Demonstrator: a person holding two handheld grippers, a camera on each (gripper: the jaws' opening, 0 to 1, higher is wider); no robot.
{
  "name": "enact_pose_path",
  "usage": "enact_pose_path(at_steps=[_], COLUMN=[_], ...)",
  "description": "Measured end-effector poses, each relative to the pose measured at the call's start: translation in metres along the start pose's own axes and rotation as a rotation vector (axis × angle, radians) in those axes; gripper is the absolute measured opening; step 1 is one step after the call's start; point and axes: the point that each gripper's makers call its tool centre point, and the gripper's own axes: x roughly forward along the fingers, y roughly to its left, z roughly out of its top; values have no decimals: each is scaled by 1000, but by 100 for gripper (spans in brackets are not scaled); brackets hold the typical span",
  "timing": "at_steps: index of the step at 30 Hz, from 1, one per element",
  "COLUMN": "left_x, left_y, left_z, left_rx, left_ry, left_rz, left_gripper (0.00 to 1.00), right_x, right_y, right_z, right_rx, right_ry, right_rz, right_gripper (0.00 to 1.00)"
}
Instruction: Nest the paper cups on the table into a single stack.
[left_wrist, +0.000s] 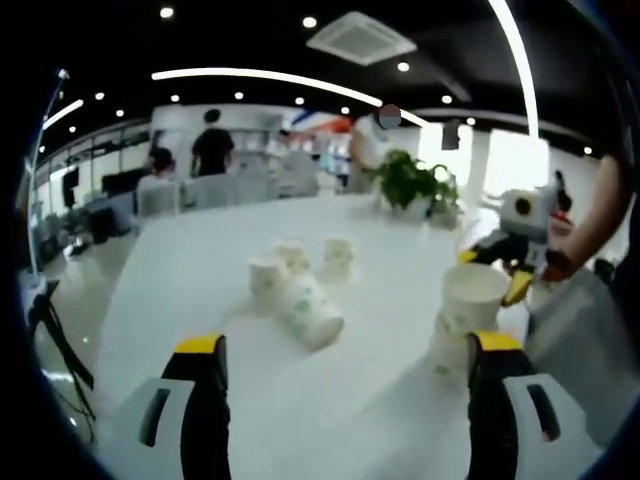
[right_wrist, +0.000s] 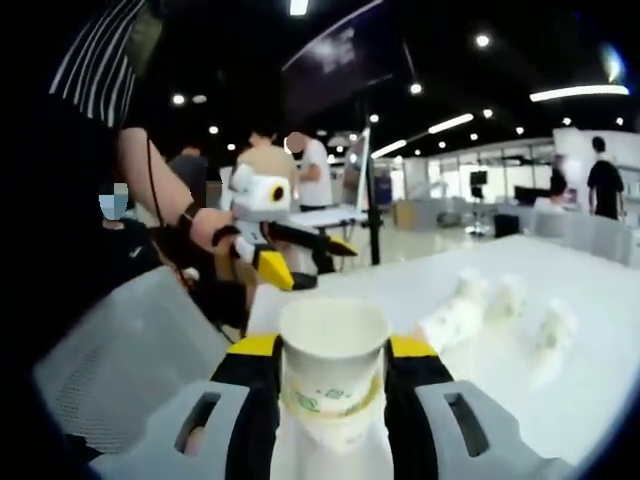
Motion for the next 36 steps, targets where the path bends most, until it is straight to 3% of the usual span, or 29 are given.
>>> enact_pose_path(at_steps=[13,19,28,36], left_x=[1,0,3,4], left_y=[1,1,-1,-2], left_z=[3,3,1,2], left_rx=[6,1,1,-1], left_ry=[-3,-3,-1,2], left_rz=[-1,-1,-8,-8], left_gripper=[97,97,97,97], right_x=[1,-2,-4,-6], right_y=[0,-1,-10,-11], right_z=[-12,-10,-33,-28], right_rx=[37,26,-1,7], right_ry=[41,37,128,104], right_rz=[0,-7,-38,-44], right_gripper=[49,49,47,46])
